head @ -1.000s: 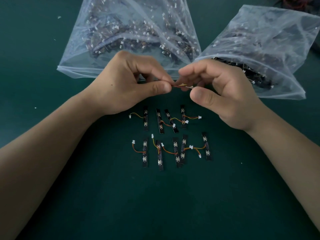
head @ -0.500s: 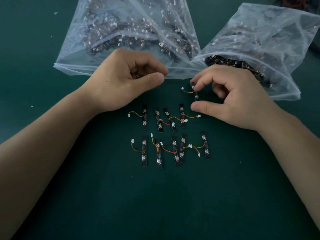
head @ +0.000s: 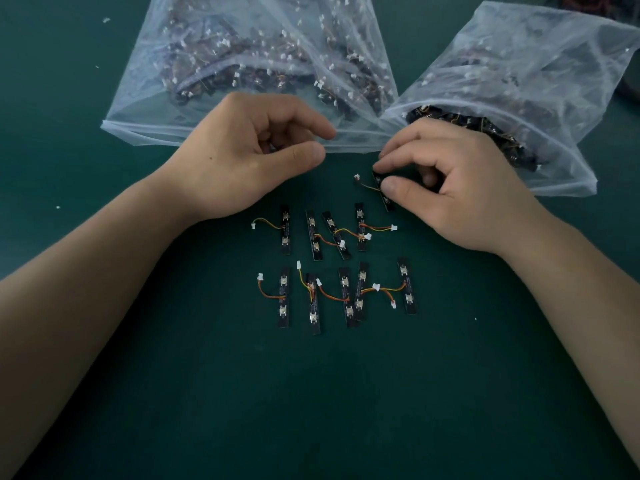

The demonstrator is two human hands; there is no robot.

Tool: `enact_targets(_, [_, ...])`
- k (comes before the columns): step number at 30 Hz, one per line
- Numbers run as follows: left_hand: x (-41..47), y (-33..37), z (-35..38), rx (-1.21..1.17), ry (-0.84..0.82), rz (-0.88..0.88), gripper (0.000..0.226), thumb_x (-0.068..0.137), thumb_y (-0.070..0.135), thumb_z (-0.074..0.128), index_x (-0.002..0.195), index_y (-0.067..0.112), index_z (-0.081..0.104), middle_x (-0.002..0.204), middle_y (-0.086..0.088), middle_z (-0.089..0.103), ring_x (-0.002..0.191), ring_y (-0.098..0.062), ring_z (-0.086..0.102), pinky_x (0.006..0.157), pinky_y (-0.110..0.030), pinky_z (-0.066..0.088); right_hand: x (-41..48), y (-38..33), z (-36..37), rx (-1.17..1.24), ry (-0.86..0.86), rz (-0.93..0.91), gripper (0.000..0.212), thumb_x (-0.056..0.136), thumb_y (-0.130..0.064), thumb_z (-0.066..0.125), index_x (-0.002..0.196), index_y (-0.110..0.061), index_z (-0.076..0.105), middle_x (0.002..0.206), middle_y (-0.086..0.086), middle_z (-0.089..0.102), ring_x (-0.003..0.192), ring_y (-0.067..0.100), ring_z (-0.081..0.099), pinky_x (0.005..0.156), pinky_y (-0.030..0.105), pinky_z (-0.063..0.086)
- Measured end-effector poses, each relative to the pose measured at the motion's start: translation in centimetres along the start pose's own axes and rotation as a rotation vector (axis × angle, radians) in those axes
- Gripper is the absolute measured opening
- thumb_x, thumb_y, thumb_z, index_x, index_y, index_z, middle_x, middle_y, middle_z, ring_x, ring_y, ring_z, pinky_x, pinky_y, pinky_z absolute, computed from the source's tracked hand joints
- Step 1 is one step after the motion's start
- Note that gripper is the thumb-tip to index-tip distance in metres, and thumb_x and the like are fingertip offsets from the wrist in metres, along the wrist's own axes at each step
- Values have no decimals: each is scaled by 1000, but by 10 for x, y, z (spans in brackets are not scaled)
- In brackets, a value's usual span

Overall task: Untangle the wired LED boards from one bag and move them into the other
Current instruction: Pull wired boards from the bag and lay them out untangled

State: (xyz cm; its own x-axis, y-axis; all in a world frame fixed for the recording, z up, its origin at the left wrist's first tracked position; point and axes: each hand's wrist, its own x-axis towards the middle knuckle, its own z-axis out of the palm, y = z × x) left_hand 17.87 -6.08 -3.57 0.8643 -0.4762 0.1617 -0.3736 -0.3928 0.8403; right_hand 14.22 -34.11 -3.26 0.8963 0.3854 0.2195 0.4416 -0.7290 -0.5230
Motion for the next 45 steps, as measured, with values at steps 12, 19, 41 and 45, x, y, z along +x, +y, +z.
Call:
enact_targets(12, [0,-3,0,22,-9,7,18,97,29,72,115,27,75,92,12,76,75,3,64,69,-10,47,-1,-3,-1,66,-15,10,11,87,-32,74,80,-25,73,111,-15,68,65,17,52,69,34,48])
enact_targets(19, [1,-6,0,14,-13,8,20,95,36,72,114,31,75,96,5,76,78,-6,67,72,-16,50,-1,-1,-3,118,-47,22,13,85,-27,73,73,-23,69,113,-17,68,67,19,54,68,31,47])
enact_targets(41, [0,-1,2,3,-15,9,17,95,30,72,111,32,74,97,1,76,77,-3,65,71,-14,49,-3,0,-6,96,-126,-36,10,77,-13,67,77,-21,74,119,-14,65,66,19,53,66,34,45])
enact_targets(45, [0,0,2,1,-7,6,16,95,30,72,111,32,74,97,1,76,77,-3,65,72,-15,50,-3,-1,-6,101,-130,-32,10,78,-14,68,78,-21,75,120,-13,65,66,19,53,67,32,45])
